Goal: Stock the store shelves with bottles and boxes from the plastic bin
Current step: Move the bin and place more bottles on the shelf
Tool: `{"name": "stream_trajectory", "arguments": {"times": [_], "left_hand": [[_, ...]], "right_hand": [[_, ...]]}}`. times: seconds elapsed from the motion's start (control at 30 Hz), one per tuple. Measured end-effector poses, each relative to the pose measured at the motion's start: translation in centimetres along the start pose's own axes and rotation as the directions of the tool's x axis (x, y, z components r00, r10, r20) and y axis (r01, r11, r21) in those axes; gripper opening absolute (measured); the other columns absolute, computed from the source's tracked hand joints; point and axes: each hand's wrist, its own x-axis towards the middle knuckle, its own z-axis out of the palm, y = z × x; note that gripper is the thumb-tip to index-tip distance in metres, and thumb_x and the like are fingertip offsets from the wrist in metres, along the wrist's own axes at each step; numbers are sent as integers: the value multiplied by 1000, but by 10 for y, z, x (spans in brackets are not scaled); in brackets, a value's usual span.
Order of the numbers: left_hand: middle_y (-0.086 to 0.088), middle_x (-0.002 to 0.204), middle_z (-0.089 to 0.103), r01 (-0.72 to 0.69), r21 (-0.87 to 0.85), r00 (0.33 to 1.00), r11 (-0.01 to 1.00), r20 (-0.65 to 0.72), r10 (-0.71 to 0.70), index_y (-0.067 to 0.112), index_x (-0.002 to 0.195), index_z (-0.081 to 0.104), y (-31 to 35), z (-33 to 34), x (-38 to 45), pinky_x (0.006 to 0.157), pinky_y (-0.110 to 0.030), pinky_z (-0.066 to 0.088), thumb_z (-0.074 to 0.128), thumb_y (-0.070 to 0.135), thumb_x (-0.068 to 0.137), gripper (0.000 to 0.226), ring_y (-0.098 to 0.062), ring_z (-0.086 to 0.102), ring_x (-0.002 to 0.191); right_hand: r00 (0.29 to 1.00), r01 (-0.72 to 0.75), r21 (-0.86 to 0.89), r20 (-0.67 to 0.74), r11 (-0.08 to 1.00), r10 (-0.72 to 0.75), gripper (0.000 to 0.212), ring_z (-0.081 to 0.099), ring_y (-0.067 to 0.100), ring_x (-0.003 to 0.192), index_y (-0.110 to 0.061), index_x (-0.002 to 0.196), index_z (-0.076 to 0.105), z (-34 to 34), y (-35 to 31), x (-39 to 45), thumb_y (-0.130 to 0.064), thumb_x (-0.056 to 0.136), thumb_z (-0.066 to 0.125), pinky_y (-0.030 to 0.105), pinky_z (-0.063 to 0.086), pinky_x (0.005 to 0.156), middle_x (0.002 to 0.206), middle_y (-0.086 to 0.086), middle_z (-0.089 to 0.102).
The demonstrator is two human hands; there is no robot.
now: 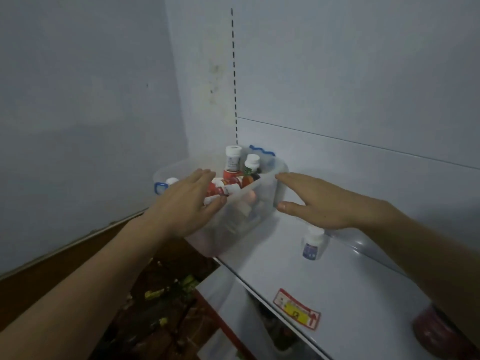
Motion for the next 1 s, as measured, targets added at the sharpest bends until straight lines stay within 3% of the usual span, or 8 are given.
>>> {"name": "stream_trajectory", "arguments": {"times": [0.07,0.23,0.4,0.5,0.6,0.67,0.8,1.0], "left_hand": [[-2,166,21,59,1,998,998,33,-59,20,158,22,-26,1,2,122,-45,25,34,61,98,74,-21,22,152],[-3,166,22,130,44,987,991,91,-134,18,158,20,-69,11,17,123,-42,22,29,63,100,73,-22,23,151],[-5,168,11,104,132,978,986,165,-125,16,160,14,-85,15,48,124,-42,6,25,58,102,72,-20,8,155],[-2,169,-2,50,147,959,988,268,-88,24,161,6,-93,16,69,125,-48,-3,16,72,90,86,-17,-6,155],[3,168,-8,30,119,933,992,352,-71,29,161,1,-98,13,88,125,-46,-3,14,76,89,87,-13,-10,154],[3,169,-4,58,78,938,995,338,-82,28,161,3,-102,16,100,125,-39,1,25,64,100,74,-13,-1,154],[6,167,17,120,-22,951,993,290,-109,29,160,14,-108,26,111,116,-36,30,37,60,100,71,-13,44,137],[6,162,31,160,-87,970,983,197,-141,31,159,17,-114,31,113,113,-41,38,49,59,95,76,-14,54,128]], "right_hand": [[998,56,43,31,998,-57,66,33,3,139,-32,157,23,3,-13,25,-51,99,49,24,25,114,154,-20,31],[987,131,73,87,989,-137,52,45,4,131,-35,148,38,9,-22,88,-50,100,50,30,37,109,149,-18,46],[989,105,-12,108,994,-103,24,57,2,87,-34,114,53,17,-9,154,-53,101,47,28,45,78,100,-17,61],[994,79,-26,83,997,-76,42,61,9,94,-26,127,54,21,4,198,-56,99,47,36,54,86,116,-7,64],[999,-15,-55,36,998,17,56,55,27,116,-22,144,43,25,18,243,-55,98,50,46,48,98,137,7,52],[996,-81,-76,-48,994,78,58,54,33,118,-23,145,39,32,26,272,-55,98,48,51,49,98,138,14,50],[974,-164,-59,-166,985,152,50,58,32,105,-18,132,51,48,31,312,-54,98,48,49,55,87,122,14,56],[963,-137,-15,-236,990,130,34,57,28,94,-20,114,51,61,27,325,-45,94,59,44,55,80,110,9,54]]}}
